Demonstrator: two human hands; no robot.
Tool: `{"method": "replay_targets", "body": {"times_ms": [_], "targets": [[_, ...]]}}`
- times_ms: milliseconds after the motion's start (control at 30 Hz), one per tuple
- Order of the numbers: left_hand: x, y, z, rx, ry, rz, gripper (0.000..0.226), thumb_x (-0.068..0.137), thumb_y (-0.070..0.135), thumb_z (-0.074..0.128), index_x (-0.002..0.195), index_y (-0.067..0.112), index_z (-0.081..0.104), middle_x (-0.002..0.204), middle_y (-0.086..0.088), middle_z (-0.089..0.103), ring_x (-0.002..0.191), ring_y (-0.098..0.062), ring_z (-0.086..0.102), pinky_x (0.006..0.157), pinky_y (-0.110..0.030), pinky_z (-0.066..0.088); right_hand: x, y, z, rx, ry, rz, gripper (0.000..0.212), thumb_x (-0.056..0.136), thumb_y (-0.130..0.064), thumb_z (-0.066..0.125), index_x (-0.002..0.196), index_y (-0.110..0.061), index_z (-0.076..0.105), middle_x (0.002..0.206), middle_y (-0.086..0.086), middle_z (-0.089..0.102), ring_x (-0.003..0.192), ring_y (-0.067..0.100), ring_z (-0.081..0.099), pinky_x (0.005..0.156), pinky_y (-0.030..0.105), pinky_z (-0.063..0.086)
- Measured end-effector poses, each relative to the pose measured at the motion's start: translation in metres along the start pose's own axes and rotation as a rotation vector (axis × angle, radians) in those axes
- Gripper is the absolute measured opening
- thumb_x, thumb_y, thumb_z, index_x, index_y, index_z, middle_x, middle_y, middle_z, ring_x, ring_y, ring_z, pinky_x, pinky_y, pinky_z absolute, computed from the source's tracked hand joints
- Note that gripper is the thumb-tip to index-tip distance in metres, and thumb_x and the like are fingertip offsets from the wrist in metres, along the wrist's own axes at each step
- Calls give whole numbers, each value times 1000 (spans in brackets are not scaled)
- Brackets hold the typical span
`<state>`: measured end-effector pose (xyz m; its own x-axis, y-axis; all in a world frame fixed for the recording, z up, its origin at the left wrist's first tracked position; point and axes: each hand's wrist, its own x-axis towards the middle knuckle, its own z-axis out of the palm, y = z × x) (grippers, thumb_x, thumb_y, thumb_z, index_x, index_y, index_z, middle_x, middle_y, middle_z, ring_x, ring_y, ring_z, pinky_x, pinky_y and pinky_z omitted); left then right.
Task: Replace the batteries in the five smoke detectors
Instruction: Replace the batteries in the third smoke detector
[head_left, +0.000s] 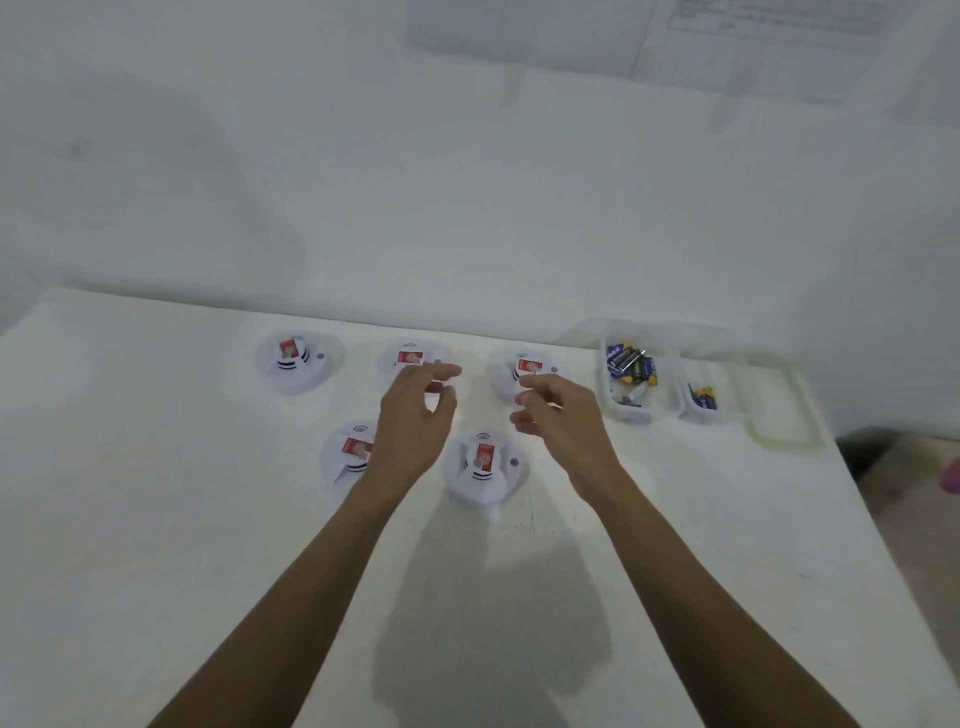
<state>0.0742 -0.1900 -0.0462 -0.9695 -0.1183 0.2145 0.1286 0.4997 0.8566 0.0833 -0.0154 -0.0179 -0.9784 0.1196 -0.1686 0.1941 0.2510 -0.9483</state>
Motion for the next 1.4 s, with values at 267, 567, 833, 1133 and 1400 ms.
{"method": "replay_targets", "body": {"times_ms": [267,567,833,1133,1400], "targets": [[38,8,61,37,-288,-97,32,95,16,49,127,17,56,130,-3,56,108,-10,54,87,-16,37,38,20,-23,-154,60,111,45,94,-23,51,137,-11,46,134,7,52,115,23,55,96,37,49],[63,9,79,115,-468,-319,24,95,22,47,116,17,58,119,-4,60,114,-26,51,96,-33,39,60,38,-10,-151,27,226,25,90,-9,45,113,-17,46,104,-2,48,92,21,48,67,25,43],[53,25,70,-157,-363,-337,12,93,16,52,91,15,63,91,4,55,91,-22,53,86,-40,48,56,49,-6,104,98,189,43,87,-19,50,130,-20,52,127,1,56,103,18,56,69,24,50],[10,48,39,-349,-223,-320,16,95,30,53,81,38,53,83,25,51,79,1,52,77,-29,46,2,19,-5,351,232,27,25,94,-13,56,118,-18,50,119,7,61,104,25,64,83,37,58],[-34,80,-1,-583,-288,-476,60,56,74,68,101,38,50,124,-2,57,107,-18,57,98,-43,48,-80,-2,1,60,172,-201,38,90,-18,63,127,-21,55,121,-11,61,102,2,61,85,21,55]]}}
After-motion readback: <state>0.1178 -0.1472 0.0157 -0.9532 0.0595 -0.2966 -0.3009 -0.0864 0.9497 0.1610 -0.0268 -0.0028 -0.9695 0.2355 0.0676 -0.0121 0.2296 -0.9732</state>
